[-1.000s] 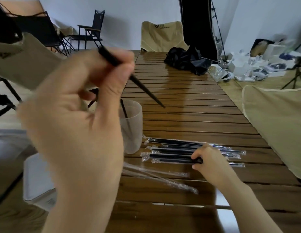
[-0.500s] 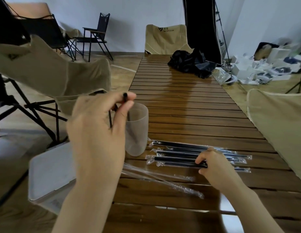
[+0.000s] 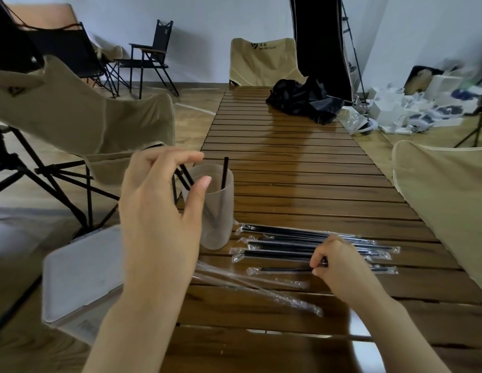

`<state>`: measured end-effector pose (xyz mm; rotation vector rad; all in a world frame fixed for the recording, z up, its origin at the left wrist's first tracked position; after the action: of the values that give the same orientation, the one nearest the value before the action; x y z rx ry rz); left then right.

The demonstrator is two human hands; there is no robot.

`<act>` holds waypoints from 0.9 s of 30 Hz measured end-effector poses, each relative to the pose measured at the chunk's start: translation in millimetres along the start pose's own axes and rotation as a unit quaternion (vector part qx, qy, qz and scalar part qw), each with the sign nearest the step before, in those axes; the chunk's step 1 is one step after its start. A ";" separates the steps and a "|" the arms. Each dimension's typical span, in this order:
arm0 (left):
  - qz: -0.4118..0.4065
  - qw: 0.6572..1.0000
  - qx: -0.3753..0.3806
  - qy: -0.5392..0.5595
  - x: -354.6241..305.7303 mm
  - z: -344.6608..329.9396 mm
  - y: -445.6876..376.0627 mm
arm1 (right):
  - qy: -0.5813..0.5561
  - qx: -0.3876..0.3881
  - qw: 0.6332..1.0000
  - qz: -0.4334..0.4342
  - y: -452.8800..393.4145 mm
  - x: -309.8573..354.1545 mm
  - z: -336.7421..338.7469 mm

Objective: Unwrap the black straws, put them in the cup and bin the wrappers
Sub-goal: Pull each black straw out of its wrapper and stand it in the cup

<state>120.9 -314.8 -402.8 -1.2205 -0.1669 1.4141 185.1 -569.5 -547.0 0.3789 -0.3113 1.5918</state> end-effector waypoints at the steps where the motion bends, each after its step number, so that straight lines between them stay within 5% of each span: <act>1: -0.005 1.000 -0.008 0.007 -3.8 0.1 1.1 | 0.000 -0.001 1.000 0.002 0.6 0.9 0.4; 6: -0.064 0.997 0.041 0.018 -31.0 -11.6 13.0 | 0.016 0.000 0.999 0.031 5.1 7.9 -1.1; 10: -0.115 0.950 0.289 -0.006 -36.6 -40.7 31.0 | 0.048 0.020 0.997 0.053 7.6 14.0 -3.1; 15: -0.015 0.876 0.476 -0.075 -0.4 -62.9 62.3 | 0.066 -0.002 0.992 0.111 10.0 26.8 2.4; 22: 0.016 0.854 0.511 -0.097 13.3 -66.5 64.4 | 0.059 0.005 0.988 0.146 7.7 45.0 7.0; 27: 0.051 0.802 0.587 -0.098 12.9 -71.1 76.8 | 0.037 0.073 0.984 0.157 12.5 45.5 3.8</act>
<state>126.1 -364.7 -495.5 -0.0380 0.5877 1.3380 171.1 -530.7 -523.9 0.3958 -0.2051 1.9413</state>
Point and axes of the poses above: each hand's wrist, its own y-axis away from the middle knuckle, its own z-axis out of the back of the hand, x = y × z, the point moved 4 cm from there along -y, towards the middle knuckle, and after that the axes turned 2 degrees about -x, right-handed, at the moved point
